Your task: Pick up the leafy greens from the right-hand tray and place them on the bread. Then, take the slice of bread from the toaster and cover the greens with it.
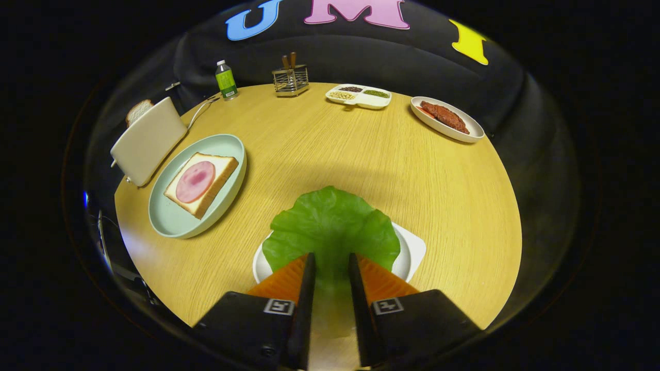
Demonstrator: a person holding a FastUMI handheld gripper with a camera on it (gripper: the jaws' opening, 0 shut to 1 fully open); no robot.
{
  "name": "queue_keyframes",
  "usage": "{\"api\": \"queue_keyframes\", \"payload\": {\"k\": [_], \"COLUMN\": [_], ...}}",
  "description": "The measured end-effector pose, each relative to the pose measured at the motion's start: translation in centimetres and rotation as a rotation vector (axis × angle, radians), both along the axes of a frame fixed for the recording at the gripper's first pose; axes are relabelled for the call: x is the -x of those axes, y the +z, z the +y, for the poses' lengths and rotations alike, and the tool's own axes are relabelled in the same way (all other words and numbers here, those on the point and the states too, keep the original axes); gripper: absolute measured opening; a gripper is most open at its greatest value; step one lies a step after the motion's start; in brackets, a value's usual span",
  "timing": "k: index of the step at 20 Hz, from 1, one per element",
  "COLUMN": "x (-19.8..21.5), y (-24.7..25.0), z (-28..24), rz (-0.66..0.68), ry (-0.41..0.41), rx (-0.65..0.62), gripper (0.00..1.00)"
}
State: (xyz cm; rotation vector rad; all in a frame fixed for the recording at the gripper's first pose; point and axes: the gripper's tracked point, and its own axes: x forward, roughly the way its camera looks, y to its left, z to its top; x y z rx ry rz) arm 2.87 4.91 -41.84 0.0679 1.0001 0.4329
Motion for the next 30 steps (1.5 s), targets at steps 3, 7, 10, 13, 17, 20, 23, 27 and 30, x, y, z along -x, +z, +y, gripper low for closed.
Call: {"api": "queue_keyframes", "payload": {"k": [3,7,10,13,17,20,23,27,30], "x": [0.1,-0.2,-0.5,-0.7,-1.7,-2.3,-2.4,-2.4,-2.7], "y": [0.4,1.4,3.8,7.4,13.6,17.4,20.1,22.4,22.9], "z": [0.1,0.0,-0.5,-0.4,0.9,2.6,5.0,9.8,13.2], "rz": [-0.004,-0.028,-0.073,-0.153,-0.270,-0.310,-0.336,-0.338,-0.318], "ry": [-0.006,-0.033,-0.053,-0.039,-0.052,-0.056,-0.031,0.023,0.051], "rx": [-0.010,-0.020,-0.033,-0.036,-0.073,-0.121,-0.147,-0.199,-0.224], "gripper": [0.10,0.06,0.06,0.07,0.06,0.06,0.06,0.06,0.06]}}
